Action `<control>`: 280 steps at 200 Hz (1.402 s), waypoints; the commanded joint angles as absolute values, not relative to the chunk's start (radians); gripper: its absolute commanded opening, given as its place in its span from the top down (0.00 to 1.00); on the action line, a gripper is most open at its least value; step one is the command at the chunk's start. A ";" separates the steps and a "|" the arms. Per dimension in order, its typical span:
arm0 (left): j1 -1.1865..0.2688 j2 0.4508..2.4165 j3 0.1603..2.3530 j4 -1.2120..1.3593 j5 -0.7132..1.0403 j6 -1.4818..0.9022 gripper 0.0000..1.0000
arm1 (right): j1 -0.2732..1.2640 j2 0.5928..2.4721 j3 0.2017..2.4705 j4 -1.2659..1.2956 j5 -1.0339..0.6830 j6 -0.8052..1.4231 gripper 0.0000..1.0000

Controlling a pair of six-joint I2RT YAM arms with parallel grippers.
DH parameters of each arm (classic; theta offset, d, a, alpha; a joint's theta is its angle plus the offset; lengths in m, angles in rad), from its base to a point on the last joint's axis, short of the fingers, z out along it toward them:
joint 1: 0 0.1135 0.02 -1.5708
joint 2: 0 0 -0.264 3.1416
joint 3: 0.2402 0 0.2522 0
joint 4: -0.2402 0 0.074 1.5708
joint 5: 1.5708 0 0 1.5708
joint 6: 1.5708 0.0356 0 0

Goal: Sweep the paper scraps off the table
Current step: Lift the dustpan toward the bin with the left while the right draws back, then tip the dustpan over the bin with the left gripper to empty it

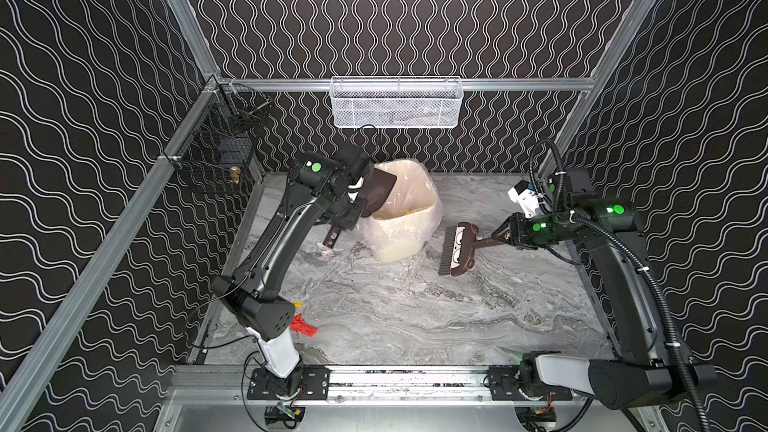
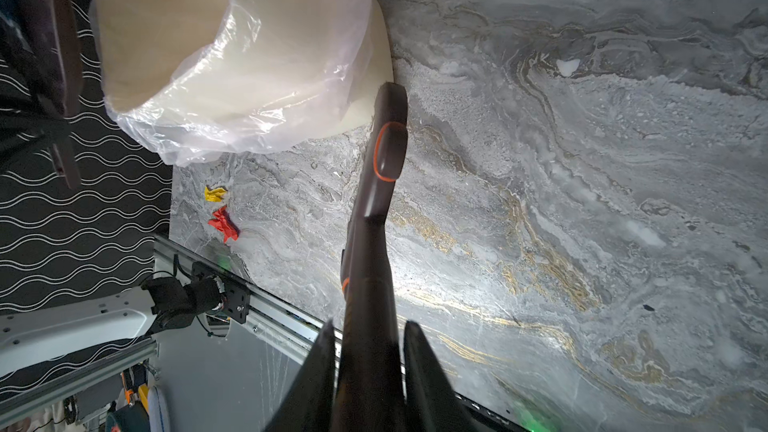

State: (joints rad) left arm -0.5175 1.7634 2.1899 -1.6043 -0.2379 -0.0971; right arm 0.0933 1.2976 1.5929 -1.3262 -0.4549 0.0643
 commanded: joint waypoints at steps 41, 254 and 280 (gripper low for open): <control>-0.517 1.810 2.221 -1.681 -0.445 0.060 1.00 | 0.092 1.302 1.559 -1.349 -0.490 0.066 1.00; -0.896 1.924 2.175 -1.672 -1.328 0.236 1.00 | 0.094 1.293 1.518 -1.351 -0.510 0.067 1.00; -0.921 1.922 2.139 -1.658 -1.375 0.260 1.00 | 0.093 1.286 1.523 -1.356 -0.502 0.067 1.00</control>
State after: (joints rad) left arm -0.9070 1.9232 2.1635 -1.6047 -1.2713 0.2226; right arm 0.0925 1.2964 1.5181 -1.3556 -0.4904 0.0677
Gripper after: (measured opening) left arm 0.283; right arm 0.283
